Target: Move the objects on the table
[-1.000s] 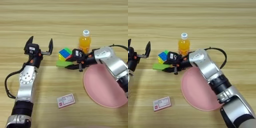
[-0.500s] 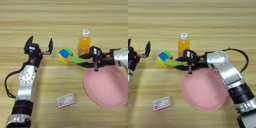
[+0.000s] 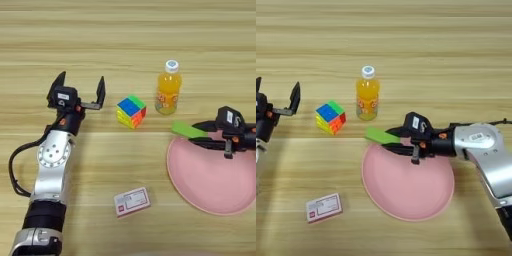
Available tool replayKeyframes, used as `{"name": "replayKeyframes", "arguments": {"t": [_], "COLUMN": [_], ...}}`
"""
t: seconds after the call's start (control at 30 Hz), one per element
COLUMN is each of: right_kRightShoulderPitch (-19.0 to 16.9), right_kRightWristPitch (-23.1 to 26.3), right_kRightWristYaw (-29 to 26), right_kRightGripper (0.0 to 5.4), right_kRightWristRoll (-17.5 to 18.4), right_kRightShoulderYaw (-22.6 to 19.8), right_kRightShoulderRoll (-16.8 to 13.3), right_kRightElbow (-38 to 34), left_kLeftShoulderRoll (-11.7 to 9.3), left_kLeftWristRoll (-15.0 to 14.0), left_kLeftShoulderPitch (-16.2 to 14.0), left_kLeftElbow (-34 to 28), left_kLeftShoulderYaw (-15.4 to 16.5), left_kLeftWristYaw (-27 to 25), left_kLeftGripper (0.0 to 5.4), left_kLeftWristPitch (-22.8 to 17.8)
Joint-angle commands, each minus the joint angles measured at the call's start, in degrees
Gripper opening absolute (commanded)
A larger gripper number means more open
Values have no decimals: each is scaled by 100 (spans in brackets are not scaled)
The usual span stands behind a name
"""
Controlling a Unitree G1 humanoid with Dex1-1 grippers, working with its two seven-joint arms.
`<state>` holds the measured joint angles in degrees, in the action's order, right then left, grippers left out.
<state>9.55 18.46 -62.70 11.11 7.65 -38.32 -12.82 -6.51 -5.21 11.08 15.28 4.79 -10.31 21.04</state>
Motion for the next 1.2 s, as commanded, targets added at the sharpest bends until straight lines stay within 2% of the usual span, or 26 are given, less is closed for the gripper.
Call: {"name": "replayKeyframes", "arguments": {"t": [0.03,0.2,0.4,0.8,0.87,1.2], "right_kRightShoulderPitch": [-208,-362,-357,-347,-356,-324], "right_kRightWristPitch": [-244,-529,-922,-1248,-1265,-1262], "right_kRightWristYaw": [72,79,154,123,99,9], "right_kRightGripper": [138,138,138,138,177,278], "right_kRightWristRoll": [-91,-214,-556,-709,-688,-260], "right_kRightShoulderYaw": [-65,30,291,434,438,284], "right_kRightShoulderRoll": [-182,-251,-196,-188,-187,-75], "right_kRightElbow": [245,588,1195,1581,1568,1289], "left_kLeftShoulderRoll": [-60,-79,-108,-126,-126,-132], "left_kLeftWristRoll": [-1,-15,-22,-20,-19,-18], "left_kLeftShoulderPitch": [-15,-23,-43,-61,-61,-40], "left_kLeftElbow": [-12,-34,-56,-63,-63,-15], "left_kLeftShoulderYaw": [14,11,7,-1,-1,0], "left_kLeftWristYaw": [-37,-56,-76,-89,-88,-97], "left_kLeftGripper": [540,540,540,540,540,540], "left_kLeftWristPitch": [10,-2,-14,-18,-18,-5]}}
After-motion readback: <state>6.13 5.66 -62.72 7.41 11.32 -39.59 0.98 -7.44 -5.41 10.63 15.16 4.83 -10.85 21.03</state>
